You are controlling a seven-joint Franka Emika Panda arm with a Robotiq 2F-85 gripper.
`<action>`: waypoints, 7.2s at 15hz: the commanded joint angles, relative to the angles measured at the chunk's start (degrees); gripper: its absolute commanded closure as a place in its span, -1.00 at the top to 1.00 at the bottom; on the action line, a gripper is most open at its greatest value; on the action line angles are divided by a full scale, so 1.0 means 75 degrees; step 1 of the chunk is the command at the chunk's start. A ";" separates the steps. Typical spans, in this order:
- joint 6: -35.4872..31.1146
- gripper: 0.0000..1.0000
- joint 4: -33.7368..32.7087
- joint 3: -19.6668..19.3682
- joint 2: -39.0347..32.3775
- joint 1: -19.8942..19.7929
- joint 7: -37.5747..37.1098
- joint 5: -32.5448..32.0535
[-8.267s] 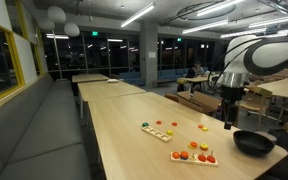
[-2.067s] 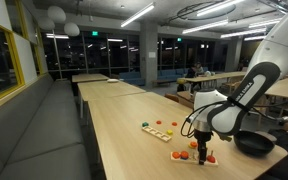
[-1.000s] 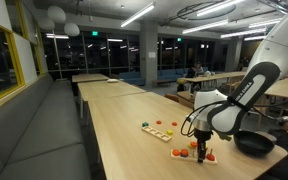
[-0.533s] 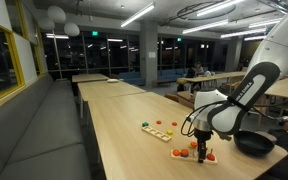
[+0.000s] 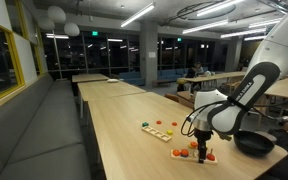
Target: Pick up the orange token from the holder and put it on the table.
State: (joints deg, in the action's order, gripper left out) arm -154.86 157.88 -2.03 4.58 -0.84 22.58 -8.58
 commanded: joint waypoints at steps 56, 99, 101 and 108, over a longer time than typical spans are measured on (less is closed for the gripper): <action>0.0602 -0.58 -0.0085 -0.0346 0.1673 -0.0406 -0.0014 -0.0760; 0.0981 1.00 -0.0003 -0.1213 0.0902 -0.1265 -0.0092 -0.0540; 0.1609 1.00 -0.0070 -0.1176 0.1270 -0.1199 -0.0014 -0.0442; 0.5227 1.00 -0.1102 -0.1253 0.3237 -0.0668 0.1912 -0.0250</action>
State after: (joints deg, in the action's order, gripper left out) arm -125.68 153.04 -10.65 20.92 -8.05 31.01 -12.23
